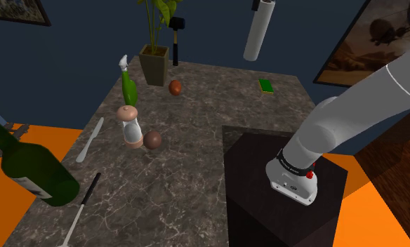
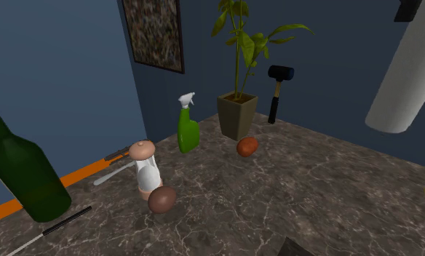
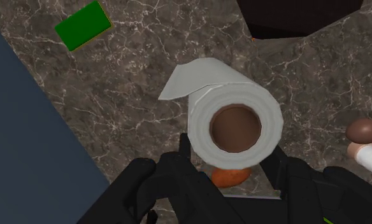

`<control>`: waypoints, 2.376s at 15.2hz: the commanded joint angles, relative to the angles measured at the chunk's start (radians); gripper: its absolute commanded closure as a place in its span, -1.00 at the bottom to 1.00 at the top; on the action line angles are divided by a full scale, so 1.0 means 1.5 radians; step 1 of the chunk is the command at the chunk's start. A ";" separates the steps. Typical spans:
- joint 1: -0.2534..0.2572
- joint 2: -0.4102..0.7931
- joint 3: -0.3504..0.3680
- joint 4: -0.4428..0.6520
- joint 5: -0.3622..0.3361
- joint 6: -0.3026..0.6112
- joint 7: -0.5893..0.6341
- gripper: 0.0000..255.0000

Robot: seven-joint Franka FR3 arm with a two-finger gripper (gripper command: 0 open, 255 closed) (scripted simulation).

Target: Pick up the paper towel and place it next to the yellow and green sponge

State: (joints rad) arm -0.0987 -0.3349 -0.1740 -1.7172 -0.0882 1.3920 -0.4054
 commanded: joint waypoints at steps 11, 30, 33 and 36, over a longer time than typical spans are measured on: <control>-0.068 0.176 -0.146 0.179 0.022 0.004 -0.217 1.00; -0.076 0.142 -0.152 -0.015 0.009 0.167 -0.220 1.00; -0.076 0.137 -0.152 -0.047 0.007 0.194 -0.218 1.00; -0.077 0.134 -0.152 -0.077 0.005 0.221 -0.216 1.00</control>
State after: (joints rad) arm -0.2141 -0.1312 -0.4028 -1.8146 -0.0790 1.7076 -0.7318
